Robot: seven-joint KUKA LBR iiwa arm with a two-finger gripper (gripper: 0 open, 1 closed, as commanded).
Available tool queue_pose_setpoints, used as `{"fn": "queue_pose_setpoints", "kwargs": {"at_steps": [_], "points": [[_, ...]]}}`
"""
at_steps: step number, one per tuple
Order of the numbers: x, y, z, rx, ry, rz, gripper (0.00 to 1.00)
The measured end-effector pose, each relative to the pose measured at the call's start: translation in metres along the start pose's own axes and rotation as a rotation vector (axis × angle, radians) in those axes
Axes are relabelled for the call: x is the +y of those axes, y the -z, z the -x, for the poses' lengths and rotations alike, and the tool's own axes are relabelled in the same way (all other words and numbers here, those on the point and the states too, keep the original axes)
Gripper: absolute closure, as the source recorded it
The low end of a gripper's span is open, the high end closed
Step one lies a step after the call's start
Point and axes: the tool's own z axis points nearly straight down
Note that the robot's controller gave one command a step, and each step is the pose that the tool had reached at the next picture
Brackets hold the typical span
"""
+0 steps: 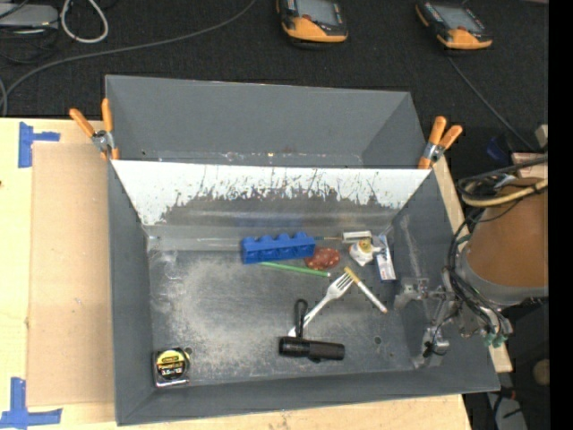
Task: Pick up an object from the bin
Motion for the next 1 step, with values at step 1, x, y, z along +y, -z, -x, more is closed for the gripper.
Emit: {"fn": "queue_pose_setpoints", "kwargs": {"at_steps": [1], "points": [[0.0005,0.0040,0.0021,-0.007,0.004,-0.002,0.00]]}}
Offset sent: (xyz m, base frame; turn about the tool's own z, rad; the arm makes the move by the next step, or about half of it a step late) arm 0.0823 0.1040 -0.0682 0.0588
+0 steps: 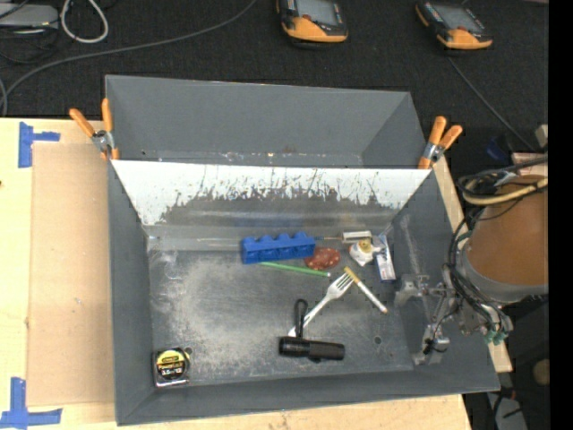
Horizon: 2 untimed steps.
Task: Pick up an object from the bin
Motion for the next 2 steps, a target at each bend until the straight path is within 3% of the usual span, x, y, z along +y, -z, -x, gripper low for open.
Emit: {"fn": "queue_pose_setpoints", "kwargs": {"at_steps": [1,2], "points": [[0.087,-0.060,0.069,-0.003,-0.058,0.001,0.00],[0.079,-0.036,0.070,-0.001,0.037,-0.002,0.00]]}}
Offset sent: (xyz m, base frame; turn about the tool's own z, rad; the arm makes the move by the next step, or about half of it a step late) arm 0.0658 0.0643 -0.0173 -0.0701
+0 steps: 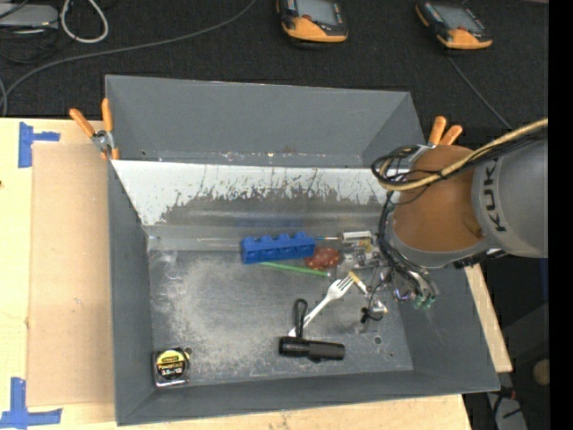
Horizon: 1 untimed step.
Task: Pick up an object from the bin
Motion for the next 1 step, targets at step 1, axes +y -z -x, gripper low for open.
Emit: {"fn": "queue_pose_setpoints", "kwargs": {"at_steps": [1], "points": [[0.0178,-0.0230,0.0061,0.000,-0.051,0.005,0.00]]}}
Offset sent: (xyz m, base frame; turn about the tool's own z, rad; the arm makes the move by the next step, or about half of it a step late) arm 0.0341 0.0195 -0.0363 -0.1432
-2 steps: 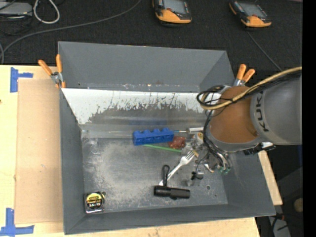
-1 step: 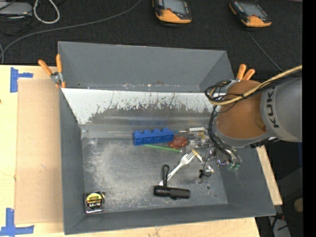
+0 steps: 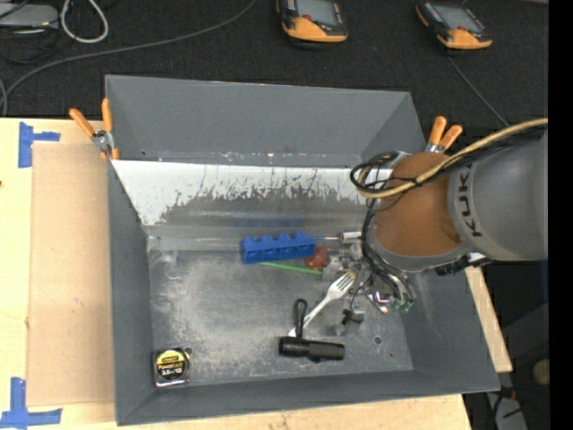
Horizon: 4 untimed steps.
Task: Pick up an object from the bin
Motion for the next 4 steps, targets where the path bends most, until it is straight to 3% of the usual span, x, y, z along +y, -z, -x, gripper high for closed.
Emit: {"fn": "queue_pose_setpoints", "kwargs": {"at_steps": [1,2,3,4], "points": [[0.002,-0.011,0.025,-0.005,0.190,-0.005,0.00],[0.004,-0.008,0.003,0.004,-0.004,0.001,1.00],[0.004,-0.008,0.003,0.004,-0.003,0.001,1.00],[0.004,0.016,0.002,0.010,-0.002,0.002,1.00]]}}
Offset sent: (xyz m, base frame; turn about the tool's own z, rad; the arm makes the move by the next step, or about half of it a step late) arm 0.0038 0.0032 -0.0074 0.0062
